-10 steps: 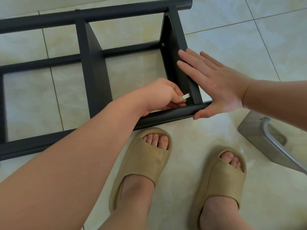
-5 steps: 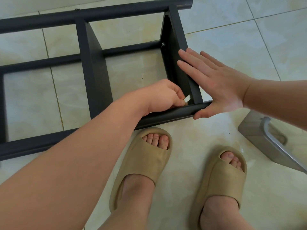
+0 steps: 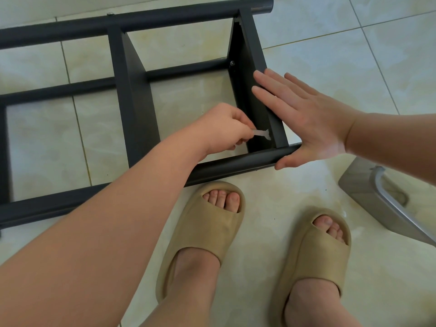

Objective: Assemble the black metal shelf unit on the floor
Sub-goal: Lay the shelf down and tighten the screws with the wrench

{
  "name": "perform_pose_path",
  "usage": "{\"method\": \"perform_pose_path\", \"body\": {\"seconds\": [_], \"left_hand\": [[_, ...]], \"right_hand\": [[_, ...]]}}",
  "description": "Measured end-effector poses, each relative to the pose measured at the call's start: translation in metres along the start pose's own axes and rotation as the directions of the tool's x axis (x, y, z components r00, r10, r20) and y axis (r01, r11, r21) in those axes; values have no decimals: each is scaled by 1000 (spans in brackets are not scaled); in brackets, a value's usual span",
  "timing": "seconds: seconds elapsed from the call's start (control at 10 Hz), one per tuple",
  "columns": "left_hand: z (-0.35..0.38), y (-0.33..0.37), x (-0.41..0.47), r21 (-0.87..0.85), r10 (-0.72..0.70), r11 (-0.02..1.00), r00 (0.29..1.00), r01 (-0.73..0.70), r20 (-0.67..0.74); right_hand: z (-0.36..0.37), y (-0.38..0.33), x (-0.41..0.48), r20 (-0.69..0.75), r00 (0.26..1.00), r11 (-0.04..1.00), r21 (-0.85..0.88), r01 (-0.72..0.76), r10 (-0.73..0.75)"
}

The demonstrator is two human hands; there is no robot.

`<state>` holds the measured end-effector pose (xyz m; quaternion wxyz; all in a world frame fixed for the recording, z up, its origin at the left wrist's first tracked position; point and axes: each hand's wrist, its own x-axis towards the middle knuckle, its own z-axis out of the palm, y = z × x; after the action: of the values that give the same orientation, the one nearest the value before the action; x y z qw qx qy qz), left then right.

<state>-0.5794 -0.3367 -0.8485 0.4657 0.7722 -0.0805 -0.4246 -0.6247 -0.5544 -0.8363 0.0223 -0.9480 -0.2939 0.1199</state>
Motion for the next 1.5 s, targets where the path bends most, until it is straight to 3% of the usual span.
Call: {"method": "perform_pose_path", "body": {"seconds": [0.2, 0.4, 0.9, 1.5], "left_hand": [[3, 2, 0, -152, 18, 988, 1000, -20, -13], [9, 7, 2, -488, -152, 854, 983, 182, 102], [16, 7, 12, -555, -223, 811, 975, 186, 0], [16, 11, 9, -492, -241, 841, 970, 225, 33]], "right_hand": [[0, 0, 0, 6, 1000, 1000, -1, -5, 5], [-1, -1, 0, 8, 1000, 1000, -3, -10, 10], [0, -1, 0, -4, 1000, 1000, 11, -4, 4], [1, 1, 0, -11, 1000, 1000, 5, 0, 0]]}}
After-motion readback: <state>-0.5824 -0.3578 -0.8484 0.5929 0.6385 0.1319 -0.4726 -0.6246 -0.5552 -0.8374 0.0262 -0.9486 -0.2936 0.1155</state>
